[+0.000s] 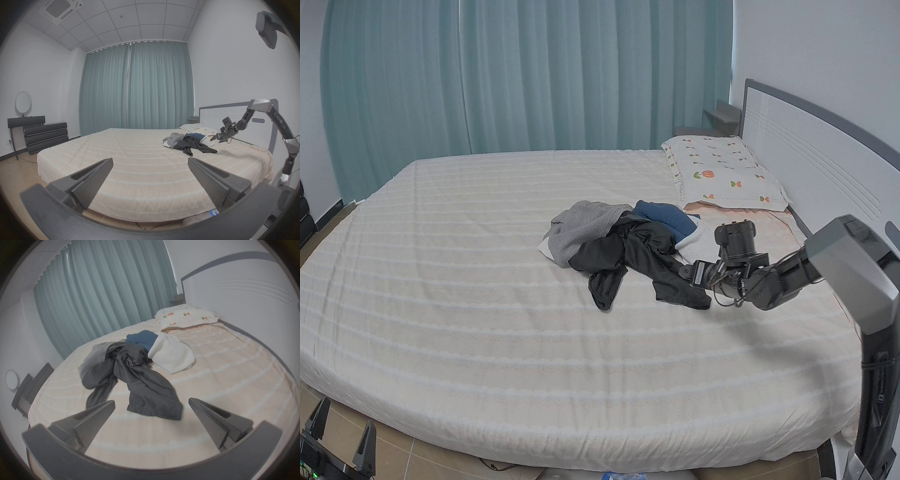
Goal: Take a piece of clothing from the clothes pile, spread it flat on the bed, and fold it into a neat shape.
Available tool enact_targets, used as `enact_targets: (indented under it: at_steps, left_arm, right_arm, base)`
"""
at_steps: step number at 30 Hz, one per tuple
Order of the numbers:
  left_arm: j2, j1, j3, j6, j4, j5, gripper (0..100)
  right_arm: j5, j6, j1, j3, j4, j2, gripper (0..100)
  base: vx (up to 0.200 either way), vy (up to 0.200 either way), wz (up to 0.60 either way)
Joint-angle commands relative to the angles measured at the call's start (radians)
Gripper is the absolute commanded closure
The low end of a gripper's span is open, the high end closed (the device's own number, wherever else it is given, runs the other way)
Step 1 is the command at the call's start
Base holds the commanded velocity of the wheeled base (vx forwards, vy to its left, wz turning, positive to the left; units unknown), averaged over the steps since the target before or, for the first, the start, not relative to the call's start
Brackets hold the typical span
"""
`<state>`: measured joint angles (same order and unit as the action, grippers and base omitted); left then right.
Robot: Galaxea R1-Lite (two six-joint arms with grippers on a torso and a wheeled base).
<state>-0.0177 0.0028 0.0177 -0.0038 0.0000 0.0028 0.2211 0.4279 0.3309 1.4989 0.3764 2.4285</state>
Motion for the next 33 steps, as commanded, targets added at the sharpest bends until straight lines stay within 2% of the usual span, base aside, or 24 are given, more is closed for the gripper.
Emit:
enact_targets:
  at_steps: [1,4,15,16,23,29,33]
  left_arm:
    - [0.018,0.0,-0.016,-0.001,0.0,0.0,0]
    - [0.018,0.0,-0.016,-0.001,0.0,0.0,0]
    - [0.018,0.0,-0.016,-0.001,0.0,0.0,0]
    - [0.018,0.0,-0.016,-0.001,0.0,0.0,0]
    - [0.018,0.0,-0.016,-0.001,0.0,0.0,0]
    - [0.018,0.0,-0.016,-0.001,0.0,0.0,0]
    - [0.018,0.0,-0.016,-0.001,0.0,0.0,0]
  right_arm:
    - [0.066,0.06,0.002,0.299,-0.12,0.313,0]
    - [0.089,0.058,-0.004,0.33,-0.129,0.328,0]
    - [0.096,0.055,0.008,0.399,-0.142,0.346,0]
    - [0.096,0.055,0.008,0.399,-0.14,0.343,100]
    - [0.098,0.051,0.005,0.388,-0.131,0.314,100]
    - [0.1,0.063,-0.003,0.29,-0.113,0.204,100]
    - [0.05,0.065,-0.003,0.069,-0.02,0.057,100]
  base:
    - [0.0,0.0,0.0]
    - [0.0,0.0,0.0]
    - [0.0,0.0,0.0]
    - [0.0,0.0,0.0]
    - [0.0,0.0,0.0]
    - [0.0,0.0,0.0]
    - [0.0,0.0,0.0]
